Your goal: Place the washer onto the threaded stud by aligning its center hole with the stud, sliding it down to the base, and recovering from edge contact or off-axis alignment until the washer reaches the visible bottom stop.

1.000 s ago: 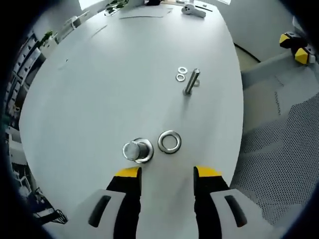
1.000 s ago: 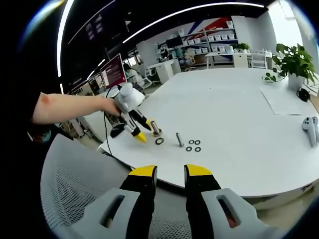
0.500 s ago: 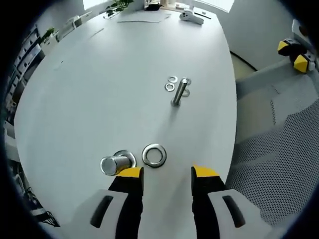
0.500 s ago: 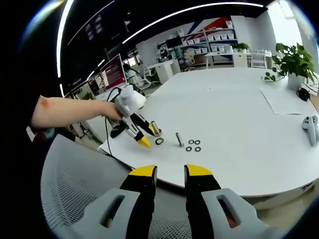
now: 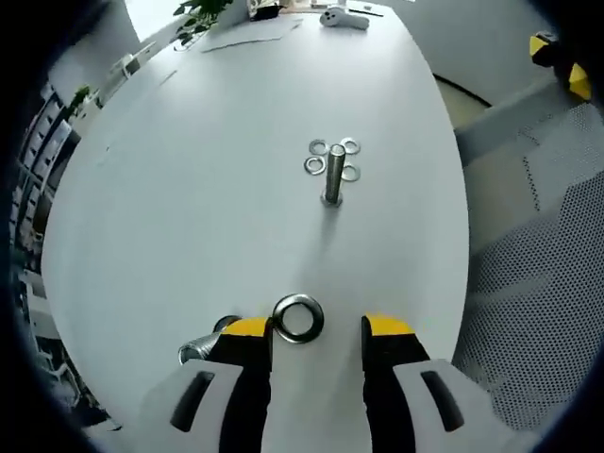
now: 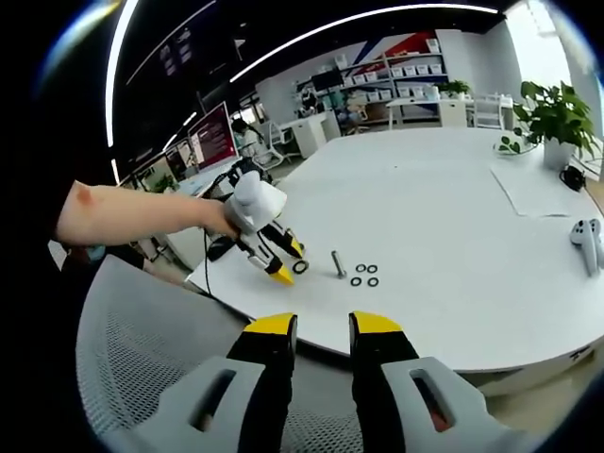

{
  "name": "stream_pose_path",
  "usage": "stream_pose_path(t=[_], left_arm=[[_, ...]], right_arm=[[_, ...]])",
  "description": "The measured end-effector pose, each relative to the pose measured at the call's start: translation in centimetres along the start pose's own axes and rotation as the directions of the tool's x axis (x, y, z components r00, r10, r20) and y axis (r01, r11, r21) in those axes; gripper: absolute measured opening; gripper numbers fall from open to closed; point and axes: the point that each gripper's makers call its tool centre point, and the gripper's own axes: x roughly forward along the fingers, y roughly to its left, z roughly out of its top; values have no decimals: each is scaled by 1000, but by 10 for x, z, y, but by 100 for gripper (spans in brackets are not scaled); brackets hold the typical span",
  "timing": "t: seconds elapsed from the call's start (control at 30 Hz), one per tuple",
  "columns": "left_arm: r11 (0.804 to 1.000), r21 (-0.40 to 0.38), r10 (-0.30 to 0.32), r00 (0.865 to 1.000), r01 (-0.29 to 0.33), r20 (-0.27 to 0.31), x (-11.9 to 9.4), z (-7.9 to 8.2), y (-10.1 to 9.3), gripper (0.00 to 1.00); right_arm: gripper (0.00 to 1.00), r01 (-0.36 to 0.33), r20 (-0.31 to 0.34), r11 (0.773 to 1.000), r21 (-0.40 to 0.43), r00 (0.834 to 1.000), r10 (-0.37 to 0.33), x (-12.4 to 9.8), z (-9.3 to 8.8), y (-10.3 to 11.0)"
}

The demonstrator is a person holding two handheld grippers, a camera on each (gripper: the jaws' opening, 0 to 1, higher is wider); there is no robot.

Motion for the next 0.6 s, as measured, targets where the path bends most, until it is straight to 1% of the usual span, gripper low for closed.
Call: stream_pose_path(t=[0.07, 0.1, 0.2, 0.23, 0.3, 0.33, 0.47, 0.53, 0.6], left_arm=[[1000, -16, -3, 1000, 3, -6, 3, 1, 1, 37], [1000, -31, -2, 1000, 2, -1, 3, 1, 5, 37], [999, -45, 1, 1000, -1, -1, 2, 1, 4, 38], [998, -67, -12, 1000, 11, -5, 2, 0, 2, 37], [998, -57, -5, 1000, 5, 0, 1, 0, 2, 37], [998, -68, -3, 1000, 3, 1, 1, 0, 2, 37], [997, -83, 3, 1000, -4, -16, 2, 2, 1, 34], [997, -76, 1, 1000, -3, -26, 1, 3, -3, 31], [1000, -27, -10, 998, 9, -58, 0, -2, -7, 24]], right_arm=[[25, -2, -2, 1000, 0, 1000, 2, 0, 0, 0], [25, -2, -4, 1000, -1, 1000, 2, 0, 0, 0], [25, 2, -6, 1000, -5, 1000, -2, 1, 0, 0], [25, -5, -13, 1000, -8, 1000, 5, 1, -1, 1], [25, -5, -16, 1000, -6, 1000, 5, 1, -2, 0], [25, -5, -13, 1000, -5, 1000, 5, 1, -2, 0], [25, -2, -5, 1000, -2, 1000, 2, 0, -1, 0], [25, -2, 2, 1000, 0, 1000, 2, 0, 0, 0], [25, -6, -1, 1000, -1, 1000, 6, 0, 0, 0]])
